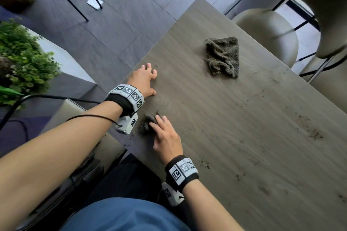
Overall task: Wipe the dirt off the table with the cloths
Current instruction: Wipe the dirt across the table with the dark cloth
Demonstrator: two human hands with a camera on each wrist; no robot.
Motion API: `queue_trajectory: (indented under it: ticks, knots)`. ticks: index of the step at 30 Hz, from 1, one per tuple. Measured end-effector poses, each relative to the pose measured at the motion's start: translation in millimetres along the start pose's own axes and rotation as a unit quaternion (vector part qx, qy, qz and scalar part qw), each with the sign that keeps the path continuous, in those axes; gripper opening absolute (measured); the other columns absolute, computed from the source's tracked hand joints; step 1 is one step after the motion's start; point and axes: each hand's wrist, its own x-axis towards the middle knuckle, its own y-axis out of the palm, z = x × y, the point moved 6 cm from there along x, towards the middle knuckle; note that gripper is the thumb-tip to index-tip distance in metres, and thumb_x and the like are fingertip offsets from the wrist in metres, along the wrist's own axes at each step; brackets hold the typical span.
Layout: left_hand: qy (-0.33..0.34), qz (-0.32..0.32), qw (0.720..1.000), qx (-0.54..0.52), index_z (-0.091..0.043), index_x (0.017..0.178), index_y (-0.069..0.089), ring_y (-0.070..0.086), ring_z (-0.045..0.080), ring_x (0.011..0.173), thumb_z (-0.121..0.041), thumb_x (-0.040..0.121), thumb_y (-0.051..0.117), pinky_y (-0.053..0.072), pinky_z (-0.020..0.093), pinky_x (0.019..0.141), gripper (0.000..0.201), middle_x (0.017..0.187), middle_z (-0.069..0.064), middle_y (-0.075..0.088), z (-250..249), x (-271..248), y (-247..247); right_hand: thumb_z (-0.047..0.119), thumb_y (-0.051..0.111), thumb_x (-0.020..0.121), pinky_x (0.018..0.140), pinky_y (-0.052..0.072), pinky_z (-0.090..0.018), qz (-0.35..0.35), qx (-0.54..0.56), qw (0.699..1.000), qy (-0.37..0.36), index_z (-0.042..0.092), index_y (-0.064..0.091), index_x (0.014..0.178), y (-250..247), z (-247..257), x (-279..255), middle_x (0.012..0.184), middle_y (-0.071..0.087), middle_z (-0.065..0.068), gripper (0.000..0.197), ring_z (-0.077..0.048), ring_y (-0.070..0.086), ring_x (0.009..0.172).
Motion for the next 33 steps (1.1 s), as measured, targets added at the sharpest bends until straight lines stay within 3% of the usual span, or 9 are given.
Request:
queue_trajectory:
  ticks: [3,6,9,12,16,19,23,28,33]
  knots:
    - [-0.016,0.006,1.000,-0.004,-0.005,0.153,0.025,0.017,0.039,0.148,-0.048,0.081,0.078,0.037,0.045,0.113,0.099,0.164,0.025,0.007,-9,4,4,-0.005,0.056,0.071,0.107,0.041,-0.038,-0.087,0.045,0.994,0.047,0.011,0.065,0.112,-56,-31,27,0.132,0.059,-0.010,0.045,-0.032,0.052,0.125]
    - [-0.031,0.001,0.999,-0.015,0.001,0.151,0.029,0.023,0.041,0.143,-0.054,0.071,0.083,0.040,0.043,0.111,0.110,0.160,0.029,0.012,-15,4,5,-0.003,0.052,0.073,0.105,0.041,-0.031,-0.169,0.019,0.979,0.109,0.010,0.066,0.104,-118,-97,66,0.121,0.063,-0.009,0.037,-0.027,0.056,0.117]
    - [-0.042,0.003,0.999,-0.023,0.005,0.149,0.029,0.023,0.044,0.142,-0.058,0.067,0.084,0.035,0.041,0.113,0.117,0.158,0.034,0.014,-18,5,3,-0.003,0.050,0.075,0.108,0.038,-0.030,-0.178,-0.005,0.973,0.148,0.013,0.069,0.105,-146,-150,84,0.126,0.064,-0.005,0.038,-0.027,0.054,0.124]
    - [-0.046,-0.002,0.998,-0.042,0.011,0.147,0.029,0.023,0.048,0.141,-0.060,0.062,0.086,0.032,0.042,0.114,0.125,0.155,0.038,0.015,-20,4,3,-0.004,0.051,0.078,0.109,0.034,-0.032,-0.168,-0.021,0.974,0.149,0.016,0.067,0.114,-132,-147,73,0.139,0.056,-0.001,0.044,-0.026,0.043,0.136]
    - [-0.053,0.002,0.996,-0.067,0.013,0.150,0.019,0.012,0.050,0.147,-0.062,0.062,0.086,0.031,0.047,0.116,0.134,0.158,0.038,0.007,-22,3,7,-0.007,0.055,0.074,0.104,0.041,-0.036,-0.169,-0.017,0.979,0.116,0.017,0.066,0.114,-89,-105,32,0.141,0.053,0.000,0.047,-0.026,0.041,0.137]
    - [-0.059,-0.002,0.995,-0.080,0.014,0.150,0.017,0.008,0.050,0.148,-0.063,0.058,0.087,0.035,0.053,0.115,0.140,0.158,0.037,0.005,-24,3,9,-0.011,0.057,0.071,0.112,0.036,-0.041,-0.113,-0.009,0.992,0.050,0.012,0.068,0.111,-42,-70,-2,0.141,0.053,-0.003,0.048,-0.029,0.041,0.137]
    - [-0.065,-0.008,0.993,-0.094,0.015,0.150,0.016,0.005,0.049,0.149,-0.065,0.053,0.089,0.034,0.057,0.115,0.145,0.159,0.035,0.003,-27,0,9,-0.009,0.060,0.072,0.113,0.035,-0.042,-0.033,-0.019,0.999,-0.033,0.010,0.068,0.109,-10,-51,-25,0.140,0.055,-0.004,0.043,-0.030,0.044,0.135]
    - [-0.083,-0.019,0.993,-0.086,0.015,0.149,0.022,0.011,0.049,0.146,-0.067,0.046,0.090,0.037,0.058,0.112,0.148,0.157,0.036,0.009,-30,3,7,-0.004,0.070,0.057,0.102,0.047,-0.034,-0.030,-0.032,0.994,-0.096,0.011,0.072,0.098,-55,-63,-1,0.118,0.068,-0.006,0.044,-0.029,0.062,0.113]
    - [-0.083,-0.020,0.992,-0.092,0.014,0.148,0.024,0.010,0.047,0.147,-0.066,0.045,0.091,0.036,0.058,0.112,0.146,0.158,0.035,0.009,-30,2,6,-0.001,0.056,0.069,0.099,0.046,-0.033,-0.139,-0.020,0.990,0.030,0.012,0.062,0.113,-140,-142,52,0.122,0.060,-0.007,0.046,-0.027,0.057,0.113]
